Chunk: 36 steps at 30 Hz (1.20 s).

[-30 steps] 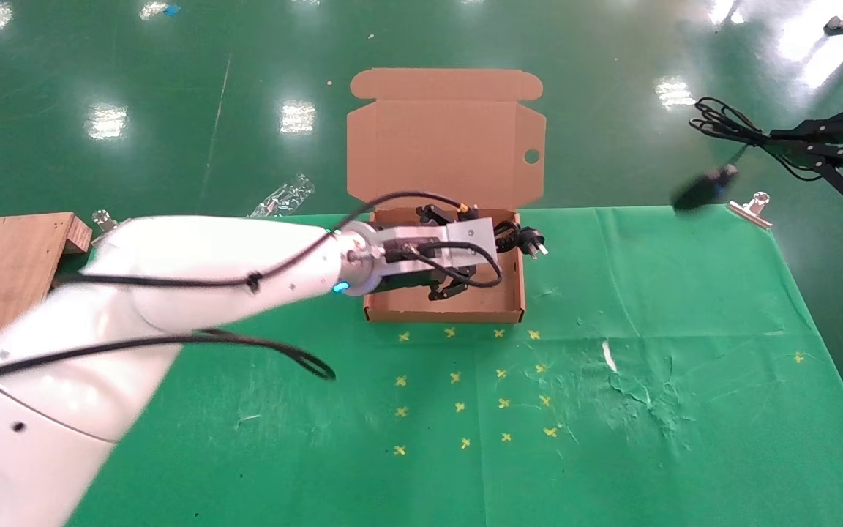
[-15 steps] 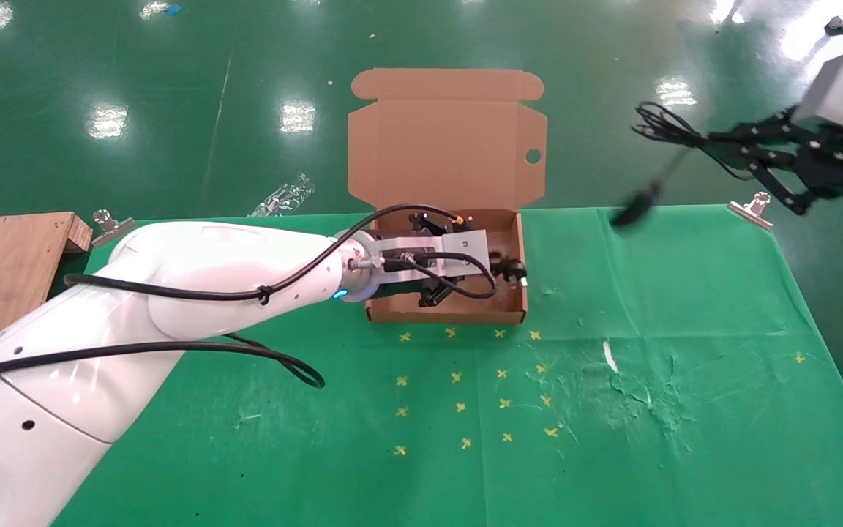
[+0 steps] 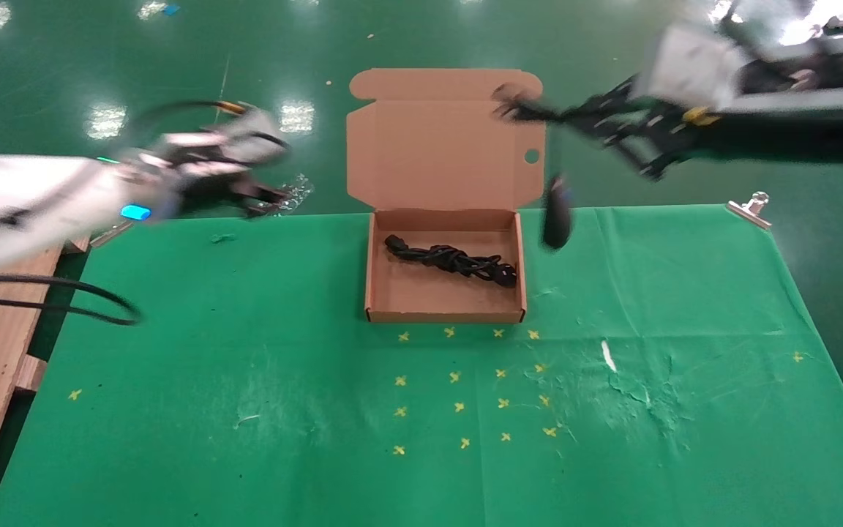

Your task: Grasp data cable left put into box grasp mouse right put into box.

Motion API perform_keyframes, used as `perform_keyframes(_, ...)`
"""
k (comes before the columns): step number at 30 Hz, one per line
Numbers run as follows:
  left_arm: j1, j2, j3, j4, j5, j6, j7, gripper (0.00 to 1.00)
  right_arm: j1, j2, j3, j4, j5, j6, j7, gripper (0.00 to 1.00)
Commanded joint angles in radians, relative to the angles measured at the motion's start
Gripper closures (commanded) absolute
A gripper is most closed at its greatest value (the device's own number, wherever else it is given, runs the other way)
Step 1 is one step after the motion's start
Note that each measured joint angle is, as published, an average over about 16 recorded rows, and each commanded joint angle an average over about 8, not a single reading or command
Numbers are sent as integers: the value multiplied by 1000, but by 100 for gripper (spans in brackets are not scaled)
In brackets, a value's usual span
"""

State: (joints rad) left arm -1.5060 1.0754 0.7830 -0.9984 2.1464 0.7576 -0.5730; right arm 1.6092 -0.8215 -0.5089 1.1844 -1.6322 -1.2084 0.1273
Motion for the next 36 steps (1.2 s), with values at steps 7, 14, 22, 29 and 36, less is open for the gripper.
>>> perform_keyframes(7,-6,-54,-14,-33,44,31,-75,0,-17,-160,-62,-78,3,-6,-51,100)
perform_keyframes(14,0,-57,-14,-54,64,37,-101,0,-14,-281,-109,-321,-50,46,-113,100)
perform_keyframes(22,1,-64,-15,-62,73,39,-112,0,-4,-344,-130,-548,-99,107,-170,21)
perform_keyframes(29,2,-64,-15,-63,74,39,-113,0,-3,-347,-129,-563,-101,113,-171,0)
perform_keyframes(36,2,-61,-15,-62,73,39,-112,0,-4,-336,-128,-535,-93,104,-166,0)
